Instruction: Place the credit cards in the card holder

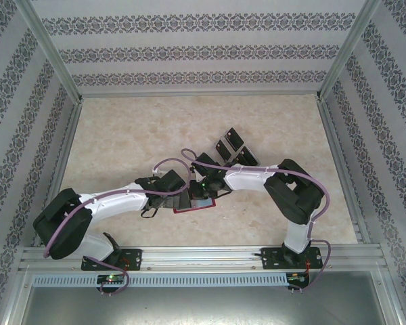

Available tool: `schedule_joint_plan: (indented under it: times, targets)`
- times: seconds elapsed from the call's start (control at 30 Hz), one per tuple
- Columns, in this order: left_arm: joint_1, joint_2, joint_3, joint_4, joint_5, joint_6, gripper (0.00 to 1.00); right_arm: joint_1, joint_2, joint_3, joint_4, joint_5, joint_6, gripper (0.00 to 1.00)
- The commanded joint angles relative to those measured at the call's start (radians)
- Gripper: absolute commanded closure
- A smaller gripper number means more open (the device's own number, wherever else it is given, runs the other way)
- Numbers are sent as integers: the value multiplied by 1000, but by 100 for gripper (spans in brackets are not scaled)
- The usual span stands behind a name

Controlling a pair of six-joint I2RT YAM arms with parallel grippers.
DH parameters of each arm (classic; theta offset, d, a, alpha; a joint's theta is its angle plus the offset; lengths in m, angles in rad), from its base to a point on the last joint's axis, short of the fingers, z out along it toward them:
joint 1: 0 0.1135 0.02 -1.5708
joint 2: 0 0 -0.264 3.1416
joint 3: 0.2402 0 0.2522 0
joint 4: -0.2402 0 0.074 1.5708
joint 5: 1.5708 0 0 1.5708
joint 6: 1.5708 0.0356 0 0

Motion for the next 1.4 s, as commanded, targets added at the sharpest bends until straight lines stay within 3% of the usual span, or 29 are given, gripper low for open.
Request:
schedule_joint_plan:
  times: [0.0,0.2,0.43,0.6,1.1,1.37]
  targets:
    - [11,-15,23,-43,-33,-21,0,12,28,26,3,-49,-12,100]
    - [12,0,30,-38,-28,-11,0,6,-11,20,-1,-33,-14,99]
    - [12,8,29,-15,-16,6,0,-32,-163,-12,-50,19,-24,66]
    - [12,23,29,4,-8,17,0,-54,-210,-45,-120,78,-58,53]
    - [11,48,18,21,-1,13,0,-39,-160,-109,-80,83,-45,49]
    - [12,40,8,21,1,8,0,-33,-149,-88,-113,144,-73,47]
